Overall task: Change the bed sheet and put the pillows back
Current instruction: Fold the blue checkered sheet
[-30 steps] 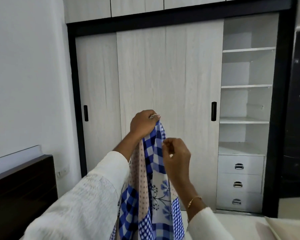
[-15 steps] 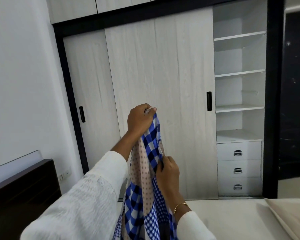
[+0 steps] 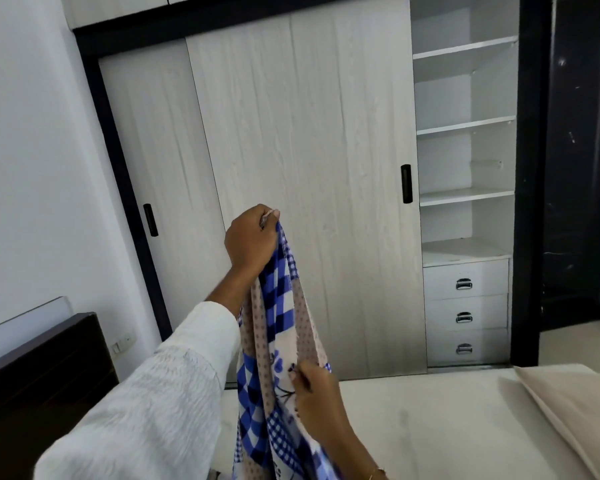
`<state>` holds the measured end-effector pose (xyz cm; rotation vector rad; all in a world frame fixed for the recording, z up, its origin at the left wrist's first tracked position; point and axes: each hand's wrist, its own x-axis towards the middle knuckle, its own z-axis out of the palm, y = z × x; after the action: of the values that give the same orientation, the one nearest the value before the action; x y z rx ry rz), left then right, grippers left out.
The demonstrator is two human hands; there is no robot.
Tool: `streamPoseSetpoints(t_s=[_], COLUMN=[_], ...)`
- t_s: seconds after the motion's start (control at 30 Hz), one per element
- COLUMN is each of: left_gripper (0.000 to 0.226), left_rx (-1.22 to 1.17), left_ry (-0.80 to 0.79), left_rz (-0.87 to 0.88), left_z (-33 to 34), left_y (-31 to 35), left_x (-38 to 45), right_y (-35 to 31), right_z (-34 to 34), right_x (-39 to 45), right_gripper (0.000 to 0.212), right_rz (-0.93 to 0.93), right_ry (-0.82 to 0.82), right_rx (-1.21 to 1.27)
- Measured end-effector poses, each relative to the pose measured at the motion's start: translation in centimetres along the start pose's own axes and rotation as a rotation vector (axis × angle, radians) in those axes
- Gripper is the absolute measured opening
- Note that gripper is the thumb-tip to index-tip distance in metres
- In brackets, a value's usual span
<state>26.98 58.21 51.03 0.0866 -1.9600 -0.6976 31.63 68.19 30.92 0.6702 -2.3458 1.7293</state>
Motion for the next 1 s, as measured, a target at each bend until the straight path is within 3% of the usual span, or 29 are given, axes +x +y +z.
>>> streamPoseSetpoints(t_s=[0.17, 0.3, 0.47, 0.6, 0.87, 0.93, 1.0], left_gripper=[0.026, 0.025, 0.025, 0.025, 0.026, 0.026, 0.027], left_rx=[-0.071, -0.095, -0.088, -0.075, -0.028, 0.028, 0.112], left_ry=[0.049, 0.03, 0.013, 0.016, 0.043, 0.076, 0.137], left_rz=[0.006, 0.025, 0.048, 0.065, 0.114, 0.123, 0.091], left_z=[0.0, 0.3, 0.5, 0.6, 0.7, 0.7, 0.5], left_y=[0.0, 0.1, 0.3, 0.2, -0.2, -0.3, -0.8], left_x=[0.0, -0.1, 0.1, 0.0, -0.2, 0.0, 0.2], right_y=[4.0, 5.6, 6.4, 7.0, 8.3, 8.0, 8.2], right_z=[-0.1, 0.0, 0.7, -0.7, -3.2, -4.0, -5.2], right_x=[-0.3, -0.2, 0.3, 1.3, 3.0, 3.0, 3.1], right_gripper=[0.019, 0.022, 0.008, 0.013, 0.023, 0.018, 0.011], right_rz=[0.175, 0.137, 0.181, 0.315, 0.278, 0.183, 0.048], right_ry=[0.057, 0.07, 0.43, 0.472, 0.389, 0.446, 0.619], right_rx=[-0.138, -0.204, -0.275, -0.373, -0.421, -0.424, -0.423])
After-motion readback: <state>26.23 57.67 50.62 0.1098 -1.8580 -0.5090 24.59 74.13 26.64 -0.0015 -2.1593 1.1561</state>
